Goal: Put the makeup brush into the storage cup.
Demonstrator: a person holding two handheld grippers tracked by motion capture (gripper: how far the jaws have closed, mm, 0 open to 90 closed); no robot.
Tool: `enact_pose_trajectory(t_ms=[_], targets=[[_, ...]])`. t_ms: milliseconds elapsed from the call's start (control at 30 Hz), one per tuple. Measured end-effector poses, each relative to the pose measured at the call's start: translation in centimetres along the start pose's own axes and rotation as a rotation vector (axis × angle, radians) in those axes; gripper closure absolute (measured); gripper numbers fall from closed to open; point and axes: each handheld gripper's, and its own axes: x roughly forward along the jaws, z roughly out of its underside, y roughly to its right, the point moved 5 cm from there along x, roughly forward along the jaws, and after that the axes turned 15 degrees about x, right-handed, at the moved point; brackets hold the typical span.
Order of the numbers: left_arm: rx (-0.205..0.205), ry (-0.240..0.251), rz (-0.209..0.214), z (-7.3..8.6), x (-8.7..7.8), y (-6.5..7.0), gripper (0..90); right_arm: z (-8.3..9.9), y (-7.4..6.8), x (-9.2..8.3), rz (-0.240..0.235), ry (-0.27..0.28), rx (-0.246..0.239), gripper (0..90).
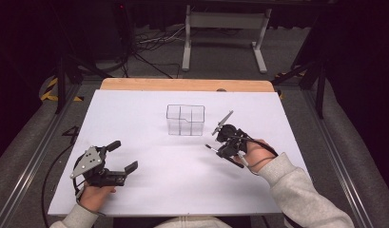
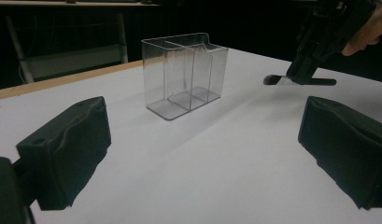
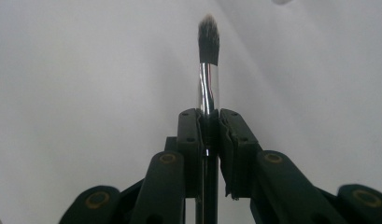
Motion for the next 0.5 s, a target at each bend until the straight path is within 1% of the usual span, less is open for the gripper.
enact_pose_trajectory(t_ms=[100, 133, 200, 233, 500], targets=[[0.0, 0.0, 0.0, 0.0, 0.0, 0.0, 3.1, -0.2, 0.0, -0.6, -0.001, 0.051, -0.001, 79.1], [0.0, 0.0, 0.0, 0.0, 0.0, 0.0, 3.2, -0.3, 0.0, -0.8, -0.008, 0.078, 0.001, 79.0], [0.0, 0.0, 0.001, 0.0, 0.0, 0.0, 3.2, -0.4, 0.0, -1.1, -0.015, 0.112, 0.004, 79.1], [0.0, 0.0, 0.0, 0.0, 0.0, 0.0, 3.2, -0.4, 0.0, -1.1, -0.015, 0.112, 0.004, 79.1], [0.0, -0.001, 0.005, 0.0, 0.0, 0.1, 3.3, -0.4, 0.3, -2.0, -0.03, 0.217, 0.022, 79.0]])
